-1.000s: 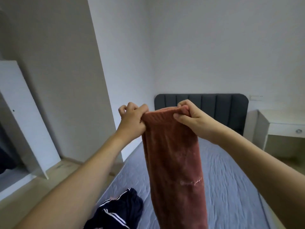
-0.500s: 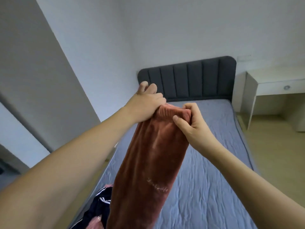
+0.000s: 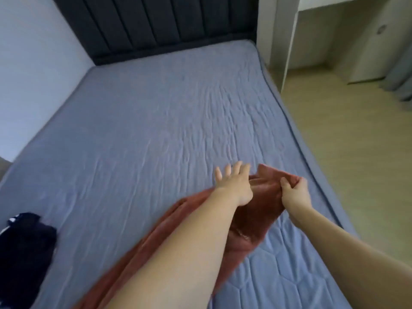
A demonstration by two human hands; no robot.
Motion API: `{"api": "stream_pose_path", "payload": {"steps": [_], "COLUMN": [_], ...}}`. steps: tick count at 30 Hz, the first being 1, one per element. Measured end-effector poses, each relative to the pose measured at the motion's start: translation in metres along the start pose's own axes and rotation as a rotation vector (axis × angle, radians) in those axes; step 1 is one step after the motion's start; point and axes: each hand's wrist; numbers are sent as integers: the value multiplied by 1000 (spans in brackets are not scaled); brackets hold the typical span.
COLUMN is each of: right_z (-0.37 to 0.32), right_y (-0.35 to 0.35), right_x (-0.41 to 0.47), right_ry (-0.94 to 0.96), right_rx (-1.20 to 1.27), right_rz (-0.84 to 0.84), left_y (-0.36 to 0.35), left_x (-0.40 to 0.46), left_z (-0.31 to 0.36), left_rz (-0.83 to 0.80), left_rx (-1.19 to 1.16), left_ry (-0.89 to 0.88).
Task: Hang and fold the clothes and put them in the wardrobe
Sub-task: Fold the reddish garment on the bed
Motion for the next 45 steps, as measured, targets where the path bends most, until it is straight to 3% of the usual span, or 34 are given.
{"api": "stream_pose_path", "payload": {"steps": [2,4,8,11,16,19,22,25,28,31,34,37,40,42,45], "right_z": [74,129,156,151,153,154,153,139,120,92,80,101,114,113,111], "right_y": [-17,-33,-59,-65,-62,-54,-43,-34,-32,-34,-43,-53,-71,-84,-90], "right_x": [40,60,80,92,81,73,66,65,72,89,110,126,138,132,116], "right_ry": [-118,-105,182,242,340,371,365,191,48,103,121,64,164,278,332], "right_rx": [10,-23,-6,94,225,370,711,875,973,1251,1404,1278,1024,779,688], "right_rz": [103,219,477,530,468,367,107,-201,-422,-394,-193,-197,-212,-96,41], "left_y": [-93,-154,-196,-193,-189,-174,-158,-142,-113,-85,-85,-128,-155,-154,-156], "left_x": [24,47,94,110,102,95,79,58,50,73,114,156,175,175,148], "left_z": [-25,-46,-66,-75,-78,-81,-81,-76,-69,-60,-56,-71,-90,-94,-97], "left_rz": [-96,-64,322,424,538,568,541,559,694,809,676,495,606,648,733], "left_rx": [-5,-3,84,39,-139,-49,-1,-62,-37,20,-52,75,130,125,240], "left_ry": [47,63,-25,-93,-93,44,66,-102,-248,-275,-203,-110,-70,-78,-20]}}
Point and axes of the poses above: each hand's wrist, its own x-axis towards the middle knuckle, its own y-axis out of the back of the hand, z = x × y, and after that the axes turned 9 degrees about -x, right-handed
